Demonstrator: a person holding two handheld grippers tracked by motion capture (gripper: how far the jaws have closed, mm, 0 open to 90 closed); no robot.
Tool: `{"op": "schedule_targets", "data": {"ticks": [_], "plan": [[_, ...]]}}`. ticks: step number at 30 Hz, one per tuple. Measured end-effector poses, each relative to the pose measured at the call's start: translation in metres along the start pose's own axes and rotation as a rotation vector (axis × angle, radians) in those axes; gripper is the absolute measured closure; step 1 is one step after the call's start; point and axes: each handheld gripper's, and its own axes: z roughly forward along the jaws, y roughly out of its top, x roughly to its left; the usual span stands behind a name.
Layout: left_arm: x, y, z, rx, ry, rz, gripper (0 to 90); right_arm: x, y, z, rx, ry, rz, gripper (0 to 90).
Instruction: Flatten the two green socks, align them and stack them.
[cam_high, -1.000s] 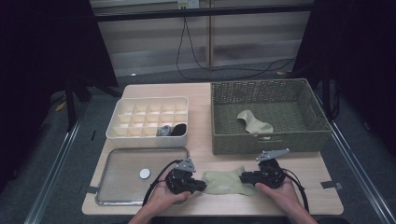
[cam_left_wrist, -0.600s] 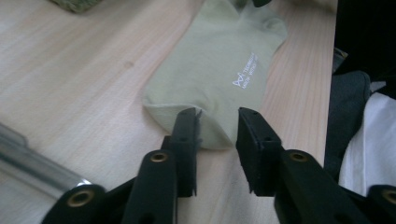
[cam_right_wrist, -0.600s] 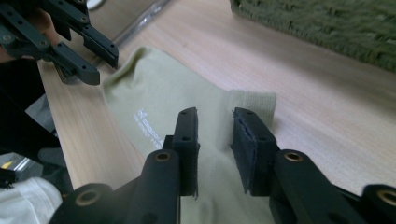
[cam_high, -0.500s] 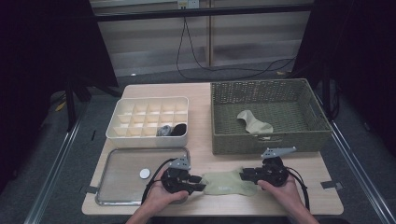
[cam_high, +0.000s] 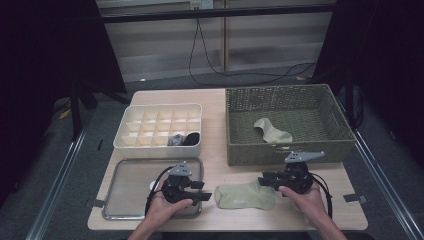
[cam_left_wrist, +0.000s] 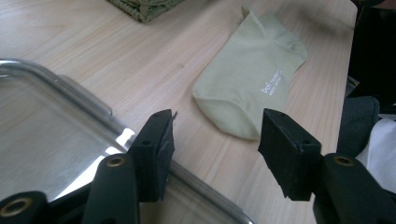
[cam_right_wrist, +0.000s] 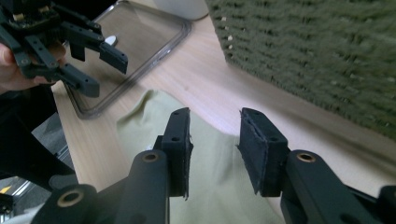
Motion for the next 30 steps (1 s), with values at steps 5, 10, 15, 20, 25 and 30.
{"op": "schedule_targets", "data": {"ticks": [5, 10, 15, 20, 25, 30], "plan": [[-0.008, -0.006, -0.01, -0.009, 0.059, 0.019, 37.3, 0.0, 0.008, -0.006, -0.028, -0.005, 0.002, 63.6], [-0.008, -0.014, -0.016, -0.024, 0.069, 0.009, 33.6, 0.002, 0.01, -0.011, -0.041, -0.016, -0.013, 61.1], [-0.009, -0.013, -0.024, -0.05, 0.137, -0.003, 29.1, 0.008, 0.022, -0.024, -0.077, 0.001, -0.041, 61.2], [-0.01, -0.015, -0.022, -0.035, 0.119, 0.022, 24.6, 0.01, 0.036, -0.037, -0.118, -0.006, -0.06, 61.6], [-0.008, -0.019, -0.024, -0.036, 0.125, 0.016, 25.1, 0.009, 0.055, -0.045, -0.135, -0.023, -0.064, 60.7], [-0.013, -0.019, -0.023, -0.035, 0.12, 0.014, 23.7, -0.001, 0.072, -0.042, -0.128, -0.039, -0.057, 59.6]]}}
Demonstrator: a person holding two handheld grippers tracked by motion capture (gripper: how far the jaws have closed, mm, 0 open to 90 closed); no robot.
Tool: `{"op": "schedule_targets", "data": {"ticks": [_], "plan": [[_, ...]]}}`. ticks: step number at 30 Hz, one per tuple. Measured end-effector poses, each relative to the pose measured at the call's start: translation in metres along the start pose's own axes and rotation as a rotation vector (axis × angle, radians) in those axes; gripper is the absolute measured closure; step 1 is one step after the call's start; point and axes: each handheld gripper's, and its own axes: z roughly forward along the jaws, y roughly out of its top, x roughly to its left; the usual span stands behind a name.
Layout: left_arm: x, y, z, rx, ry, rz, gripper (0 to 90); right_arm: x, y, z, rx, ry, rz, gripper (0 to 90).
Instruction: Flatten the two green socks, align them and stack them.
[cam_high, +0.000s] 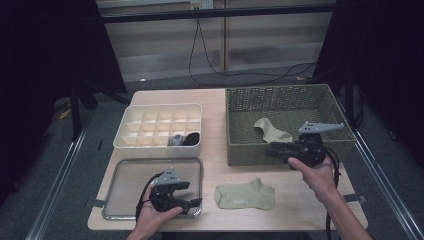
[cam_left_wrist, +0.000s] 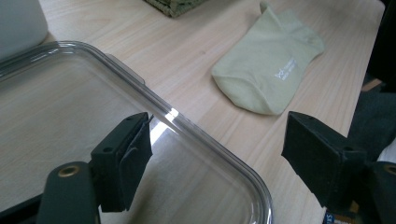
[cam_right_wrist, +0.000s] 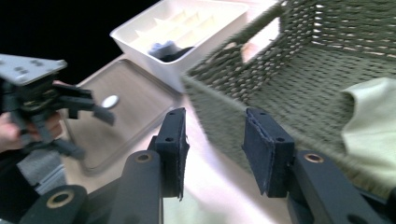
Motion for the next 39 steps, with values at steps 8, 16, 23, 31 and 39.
{"op": "schedule_targets", "data": {"ticks": [8, 16, 23, 31, 39], "plan": [[-0.002, 0.001, 0.003, 0.007, -0.018, -0.003, 22.8, -0.031, 0.029, 0.011, 0.051, -0.05, 0.005, 58.3], [-0.008, 0.002, 0.005, 0.006, -0.028, 0.023, 20.5, -0.053, 0.05, 0.031, 0.136, -0.11, -0.017, 56.6], [-0.004, 0.001, 0.003, 0.004, -0.018, 0.014, 19.3, -0.074, 0.069, 0.047, 0.212, -0.147, -0.022, 56.2], [0.002, 0.0, 0.001, 0.024, -0.015, 0.006, 19.5, -0.093, 0.077, 0.067, 0.259, -0.178, 0.0, 54.3], [0.004, 0.0, 0.0, 0.02, -0.005, 0.005, 19.3, -0.112, 0.079, 0.095, 0.329, -0.217, 0.02, 55.0]]}}
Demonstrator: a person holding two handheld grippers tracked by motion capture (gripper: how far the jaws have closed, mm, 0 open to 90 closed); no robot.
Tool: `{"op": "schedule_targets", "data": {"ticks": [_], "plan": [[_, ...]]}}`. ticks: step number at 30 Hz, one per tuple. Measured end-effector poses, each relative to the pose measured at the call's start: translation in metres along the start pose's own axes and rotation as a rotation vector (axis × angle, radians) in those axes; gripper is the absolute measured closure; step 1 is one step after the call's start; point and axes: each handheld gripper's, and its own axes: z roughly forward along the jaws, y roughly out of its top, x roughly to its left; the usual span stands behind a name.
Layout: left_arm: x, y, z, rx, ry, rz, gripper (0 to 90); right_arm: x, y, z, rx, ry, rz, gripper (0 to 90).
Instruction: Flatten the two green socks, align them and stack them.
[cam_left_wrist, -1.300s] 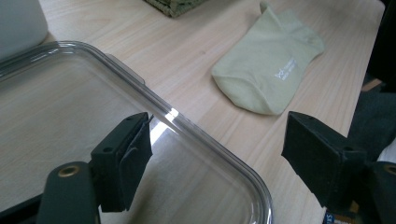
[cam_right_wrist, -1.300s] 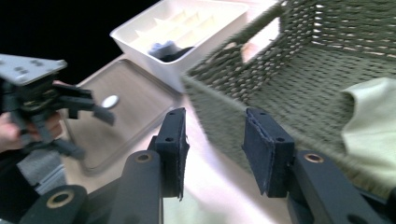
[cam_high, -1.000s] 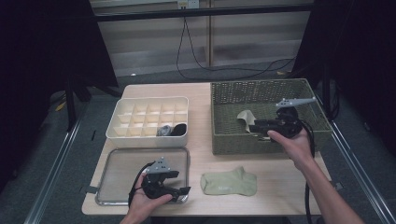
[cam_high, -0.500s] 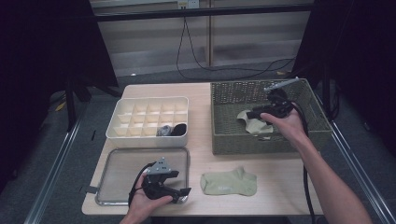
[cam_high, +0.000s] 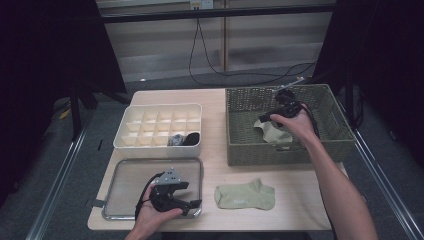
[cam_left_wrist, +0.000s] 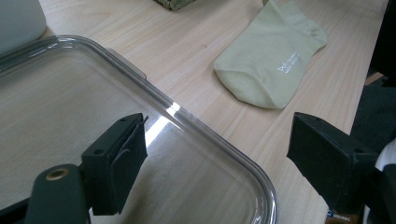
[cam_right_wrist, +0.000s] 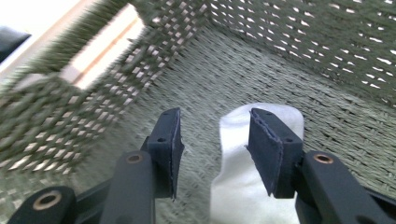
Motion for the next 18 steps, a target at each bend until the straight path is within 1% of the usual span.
{"op": "schedule_targets", "data": {"ticks": [2, 3, 5, 6, 8, 9, 10, 12, 14, 15, 18], "plan": [[0.0, 0.0, 0.0, 0.0, 0.001, 0.001, 19.3, -0.002, 0.001, 0.006, 0.014, 0.0, 0.007, 55.1], [0.0, 0.0, 0.0, 0.0, 0.001, 0.001, 19.3, -0.003, 0.001, 0.008, 0.019, 0.001, 0.001, 55.3], [0.0, 0.0, 0.0, 0.001, 0.002, 0.006, 19.3, -0.004, 0.002, 0.013, 0.042, -0.004, 0.006, 55.7], [0.0, 0.0, 0.0, 0.003, 0.0, 0.009, 19.4, -0.004, 0.003, 0.015, 0.046, 0.0, 0.003, 56.4], [0.0, 0.0, 0.0, 0.004, -0.001, 0.013, 20.2, -0.005, 0.004, 0.018, 0.051, 0.017, 0.019, 57.2], [0.0, 0.0, 0.0, 0.002, -0.001, 0.013, 20.2, -0.005, 0.004, 0.021, 0.061, 0.004, 0.009, 56.1], [0.0, 0.0, 0.0, 0.003, 0.0, 0.013, 20.2, -0.005, 0.004, 0.024, 0.071, -0.005, 0.012, 54.9], [0.0, 0.0, -0.001, 0.002, 0.004, 0.011, 20.1, -0.007, 0.004, 0.027, 0.087, -0.005, 0.014, 53.4], [0.001, 0.0, -0.001, -0.008, 0.007, 0.007, 19.8, -0.009, 0.004, 0.031, 0.102, -0.015, 0.022, 52.1], [0.001, 0.0, -0.002, -0.004, 0.007, 0.009, 19.8, -0.009, 0.004, 0.032, 0.108, -0.013, 0.029, 50.7], [0.001, 0.0, -0.002, -0.002, 0.005, 0.013, 19.7, -0.012, 0.001, 0.039, 0.15, -0.033, 0.036, 48.7]]}}
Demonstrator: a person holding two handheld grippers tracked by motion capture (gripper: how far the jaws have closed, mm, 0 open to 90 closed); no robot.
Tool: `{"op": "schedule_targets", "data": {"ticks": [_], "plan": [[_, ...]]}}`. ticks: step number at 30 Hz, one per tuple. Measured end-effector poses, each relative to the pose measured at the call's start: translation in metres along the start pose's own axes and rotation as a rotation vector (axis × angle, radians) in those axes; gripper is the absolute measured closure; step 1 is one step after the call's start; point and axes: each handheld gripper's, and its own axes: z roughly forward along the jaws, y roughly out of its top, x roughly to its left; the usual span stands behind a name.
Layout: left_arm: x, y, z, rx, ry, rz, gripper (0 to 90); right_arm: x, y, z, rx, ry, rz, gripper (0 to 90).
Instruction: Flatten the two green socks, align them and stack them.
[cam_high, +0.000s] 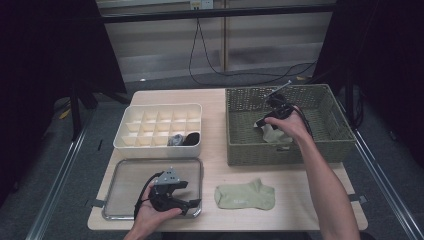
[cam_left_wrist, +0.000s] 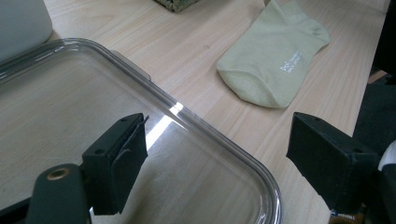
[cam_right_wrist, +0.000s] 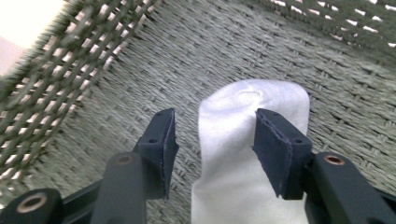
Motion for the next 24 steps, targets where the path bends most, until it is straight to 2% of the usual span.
{"op": "schedule_targets", "data": {"ticks": [5, 7, 11, 14, 18, 19, 22, 24], "plan": [[-0.001, 0.0, 0.0, 0.002, 0.005, 0.002, 19.7, -0.001, 0.001, 0.005, 0.04, -0.019, 0.002, 49.2], [0.0, 0.001, 0.001, 0.003, 0.006, 0.004, 19.6, -0.003, 0.002, 0.007, 0.062, -0.012, 0.024, 51.7], [0.0, 0.001, 0.002, 0.002, 0.003, 0.003, 19.6, -0.005, 0.006, 0.014, 0.124, -0.015, 0.038, 52.2], [0.0, 0.0, 0.002, 0.004, 0.002, 0.007, 19.6, -0.007, 0.007, 0.017, 0.128, -0.013, 0.05, 52.3], [0.001, 0.001, 0.002, 0.005, 0.003, 0.003, 19.6, -0.012, 0.007, 0.017, 0.119, -0.002, 0.075, 59.6], [0.001, 0.001, 0.002, 0.002, 0.002, 0.003, 19.6, -0.012, 0.007, 0.018, 0.127, 0.002, 0.092, 64.5], [0.001, 0.001, 0.001, 0.0, 0.006, 0.002, 19.6, -0.013, 0.007, 0.017, 0.122, 0.015, 0.093, 78.2], [0.001, 0.001, 0.001, 0.002, 0.006, 0.003, 19.6, -0.012, 0.007, 0.016, 0.116, 0.026, 0.094, 83.5]]}}
